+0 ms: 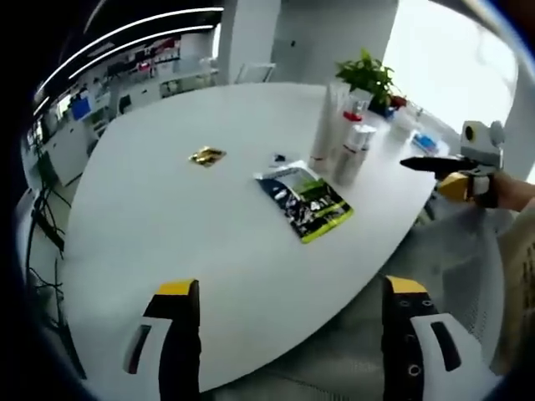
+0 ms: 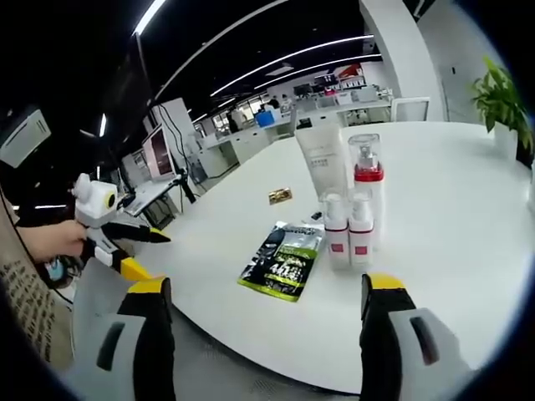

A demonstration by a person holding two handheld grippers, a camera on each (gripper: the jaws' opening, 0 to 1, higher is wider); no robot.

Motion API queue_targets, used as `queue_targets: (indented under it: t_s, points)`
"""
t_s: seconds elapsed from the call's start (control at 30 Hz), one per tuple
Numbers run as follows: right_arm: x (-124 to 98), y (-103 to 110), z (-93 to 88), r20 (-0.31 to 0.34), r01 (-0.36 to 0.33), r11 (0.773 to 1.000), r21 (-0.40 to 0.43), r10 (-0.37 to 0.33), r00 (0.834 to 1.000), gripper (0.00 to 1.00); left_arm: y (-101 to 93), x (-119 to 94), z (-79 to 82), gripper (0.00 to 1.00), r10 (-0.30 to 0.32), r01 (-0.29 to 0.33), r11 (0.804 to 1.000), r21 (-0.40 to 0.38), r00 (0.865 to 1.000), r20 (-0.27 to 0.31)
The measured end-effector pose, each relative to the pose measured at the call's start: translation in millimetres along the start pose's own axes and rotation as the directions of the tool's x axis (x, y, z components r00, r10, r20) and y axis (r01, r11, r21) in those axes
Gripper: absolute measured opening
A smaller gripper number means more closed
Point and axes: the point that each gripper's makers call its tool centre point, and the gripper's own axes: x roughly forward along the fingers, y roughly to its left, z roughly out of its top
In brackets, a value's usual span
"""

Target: Arrange the skincare products in the storage area until every visible bottle or jar stands upright without overlapping.

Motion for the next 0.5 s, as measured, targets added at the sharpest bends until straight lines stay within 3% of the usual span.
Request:
queue_targets:
  t_s: [0.23,0.5]
  points:
    - [1.5,-0.1,-1.2,-0.003,-0.004,1.0,0.006,0.004,1.0,0.93,1.6,0.1,-3.2,0.88,0.006,-0.006,1.0,-0.009,1.0,-0.01]
    - [3.2,3.1,-3.1,-0.014,-0.008,1.0,-0.022,0.008,1.0,0.93,-1.7,3.1,5.0,0.89,0.002,-0.002,1.0,0.007,1.0,-0.006]
